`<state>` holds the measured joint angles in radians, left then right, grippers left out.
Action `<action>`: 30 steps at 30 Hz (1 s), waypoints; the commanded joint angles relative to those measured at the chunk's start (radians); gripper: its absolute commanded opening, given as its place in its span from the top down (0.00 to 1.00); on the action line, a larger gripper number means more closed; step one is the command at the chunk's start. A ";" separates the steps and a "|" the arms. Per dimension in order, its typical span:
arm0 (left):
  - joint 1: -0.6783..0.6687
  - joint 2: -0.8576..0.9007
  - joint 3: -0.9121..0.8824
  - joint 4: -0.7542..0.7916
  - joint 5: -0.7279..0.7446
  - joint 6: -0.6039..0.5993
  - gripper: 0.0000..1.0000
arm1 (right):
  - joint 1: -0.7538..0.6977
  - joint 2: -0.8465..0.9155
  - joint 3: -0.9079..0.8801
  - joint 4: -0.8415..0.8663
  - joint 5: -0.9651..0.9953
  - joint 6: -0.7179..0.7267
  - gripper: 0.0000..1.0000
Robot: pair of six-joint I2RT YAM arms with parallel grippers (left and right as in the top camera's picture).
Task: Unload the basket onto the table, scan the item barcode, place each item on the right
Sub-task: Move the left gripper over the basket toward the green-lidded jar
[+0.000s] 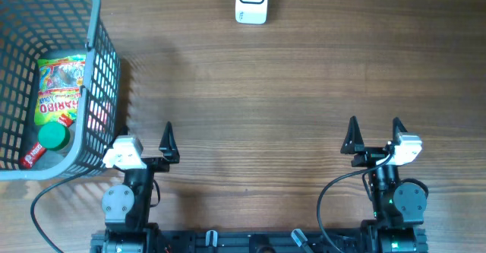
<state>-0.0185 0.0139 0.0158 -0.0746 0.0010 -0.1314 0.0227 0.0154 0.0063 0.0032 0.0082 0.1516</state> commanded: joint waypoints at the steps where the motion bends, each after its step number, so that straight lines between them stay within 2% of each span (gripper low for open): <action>1: 0.006 -0.007 -0.010 0.004 -0.013 0.023 0.00 | -0.003 -0.002 -0.001 0.003 0.006 -0.014 0.00; 6: 0.005 -0.007 -0.010 0.007 0.085 0.024 0.00 | -0.003 -0.002 -0.001 0.003 0.006 -0.014 0.00; 12: 0.005 -0.007 0.025 0.033 0.392 0.083 0.00 | -0.003 -0.002 -0.001 0.003 0.006 -0.014 0.00; 18: 0.005 0.025 0.228 -0.119 0.418 0.072 0.00 | -0.003 -0.002 -0.001 0.003 0.006 -0.014 0.00; 23: 0.005 0.198 0.446 -0.232 0.462 0.072 0.00 | -0.003 -0.002 -0.001 0.003 0.006 -0.014 0.00; 26: 0.005 0.399 0.612 -0.310 0.504 0.071 0.00 | -0.003 -0.002 -0.001 0.003 0.006 -0.014 0.00; 28: 0.005 0.544 0.750 -0.412 0.510 0.072 0.00 | -0.003 -0.002 -0.001 0.003 0.006 -0.014 0.00; 30: 0.004 0.691 0.908 -0.570 0.619 0.072 0.00 | -0.003 -0.002 -0.001 0.003 0.006 -0.014 0.00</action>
<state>-0.0185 0.5194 0.7246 -0.5167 0.4843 -0.0681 0.0227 0.0166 0.0063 0.0010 0.0082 0.1516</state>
